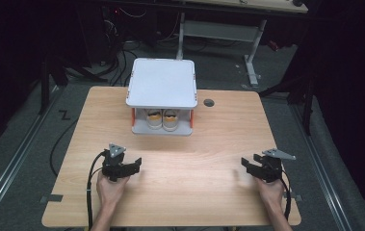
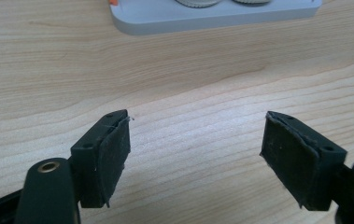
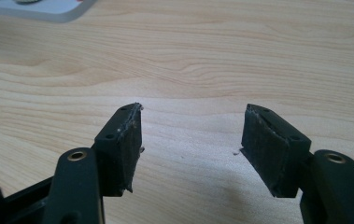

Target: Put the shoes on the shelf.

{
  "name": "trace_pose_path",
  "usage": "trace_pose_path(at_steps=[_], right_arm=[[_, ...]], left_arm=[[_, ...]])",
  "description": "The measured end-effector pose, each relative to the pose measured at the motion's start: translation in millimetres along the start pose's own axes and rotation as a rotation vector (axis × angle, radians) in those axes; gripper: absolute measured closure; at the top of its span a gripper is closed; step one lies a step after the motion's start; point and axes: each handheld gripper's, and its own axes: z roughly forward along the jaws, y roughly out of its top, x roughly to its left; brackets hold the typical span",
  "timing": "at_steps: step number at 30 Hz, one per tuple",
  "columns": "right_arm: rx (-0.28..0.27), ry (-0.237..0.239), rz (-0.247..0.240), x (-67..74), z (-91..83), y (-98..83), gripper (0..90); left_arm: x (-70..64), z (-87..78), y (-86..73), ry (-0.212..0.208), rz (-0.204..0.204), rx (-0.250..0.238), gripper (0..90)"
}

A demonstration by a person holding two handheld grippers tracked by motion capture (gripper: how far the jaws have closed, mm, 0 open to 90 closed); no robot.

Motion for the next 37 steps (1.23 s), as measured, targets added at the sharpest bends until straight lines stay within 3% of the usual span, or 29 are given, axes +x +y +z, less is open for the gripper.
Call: trace_pose_path(at_steps=[4, 7, 19, 22, 37], right_arm=[[0.011, -0.036, -0.005, -1.7, 5.6, -2.3, 37.5], [0.032, -0.051, -0.005, -3.6, 13.2, -4.1, 36.9], [0.059, -0.087, -0.021, -4.9, 24.9, -6.0, 37.0], [0.068, -0.114, -0.058, -2.1, 26.0, -5.9, 37.0], [0.071, -0.118, -0.051, -2.3, 26.1, -5.8, 35.4]], left_arm=[[1.4, 9.0, -1.9, 0.047, 0.025, 0.019, 24.3], [2.6, 15.1, -3.2, 0.072, 0.021, 0.03, 24.2], [6.7, 22.2, -5.3, 0.107, 0.021, 0.035, 24.0], [4.5, 23.7, -4.9, 0.126, 0.036, 0.039, 24.5], [4.4, 23.4, -5.2, 0.122, 0.031, 0.039, 23.9]])
